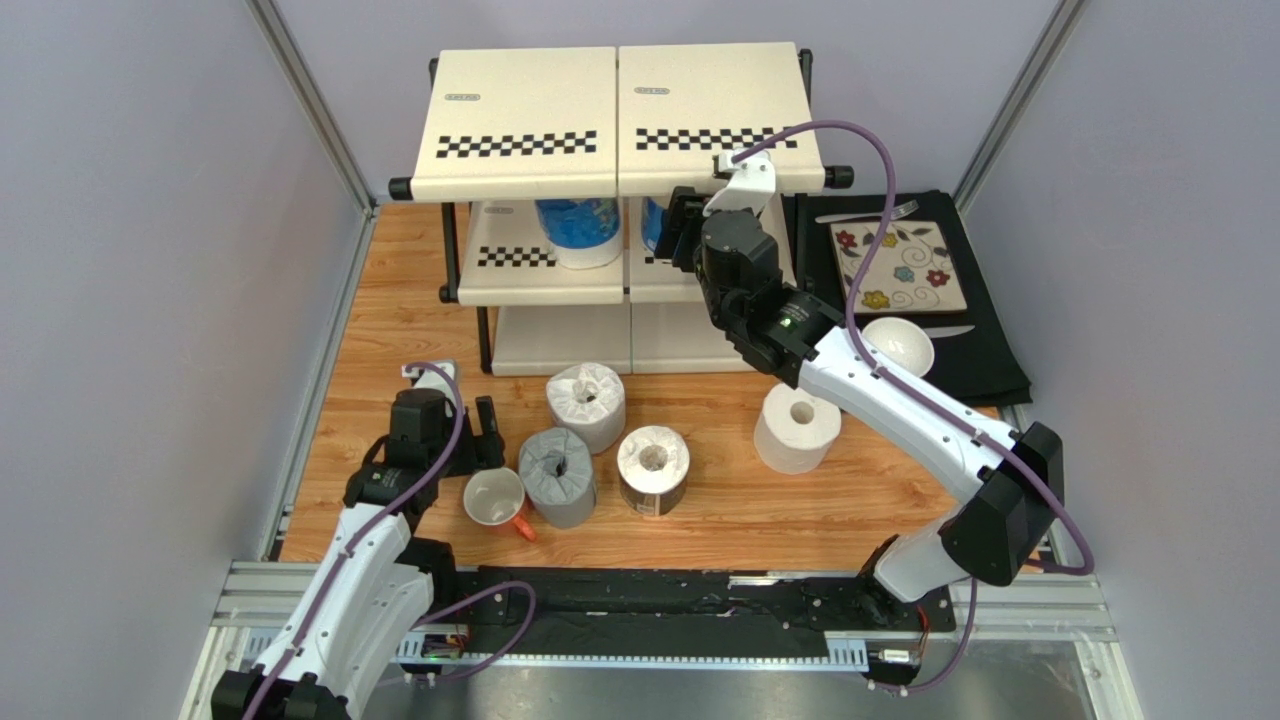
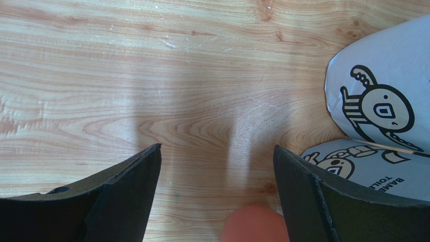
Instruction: Place and organize the paper towels onto the shelf
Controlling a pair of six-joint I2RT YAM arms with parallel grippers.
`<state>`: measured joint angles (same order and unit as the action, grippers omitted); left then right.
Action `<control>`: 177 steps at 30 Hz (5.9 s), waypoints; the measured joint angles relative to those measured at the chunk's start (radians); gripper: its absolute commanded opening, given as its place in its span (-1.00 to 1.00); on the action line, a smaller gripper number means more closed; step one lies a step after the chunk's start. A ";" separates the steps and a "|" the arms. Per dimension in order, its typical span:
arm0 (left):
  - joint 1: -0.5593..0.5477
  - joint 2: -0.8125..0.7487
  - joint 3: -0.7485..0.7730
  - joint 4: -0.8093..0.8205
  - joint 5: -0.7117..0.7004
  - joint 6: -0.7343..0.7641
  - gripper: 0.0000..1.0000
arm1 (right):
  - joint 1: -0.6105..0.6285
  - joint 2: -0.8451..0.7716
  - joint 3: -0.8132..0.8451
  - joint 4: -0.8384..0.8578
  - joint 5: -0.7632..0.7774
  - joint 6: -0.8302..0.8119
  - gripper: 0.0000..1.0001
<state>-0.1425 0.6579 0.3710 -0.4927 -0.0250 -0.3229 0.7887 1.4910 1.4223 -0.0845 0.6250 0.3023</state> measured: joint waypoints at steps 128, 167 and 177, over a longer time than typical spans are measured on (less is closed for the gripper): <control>-0.015 0.027 0.000 0.003 0.009 0.000 0.80 | -0.262 0.134 -0.411 0.983 -0.499 0.479 0.64; -0.021 -0.121 0.166 -0.021 -0.019 -0.007 0.81 | -0.242 -0.749 -0.833 0.352 -0.346 0.362 0.68; -0.021 -0.124 0.261 0.344 0.069 -0.241 0.90 | -0.242 -0.747 -0.837 0.264 -0.357 0.378 0.68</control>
<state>-0.1631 0.5343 0.6319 -0.1482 0.0441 -0.5644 0.5465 0.7437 0.5858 0.1791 0.2684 0.6804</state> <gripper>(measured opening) 0.929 0.841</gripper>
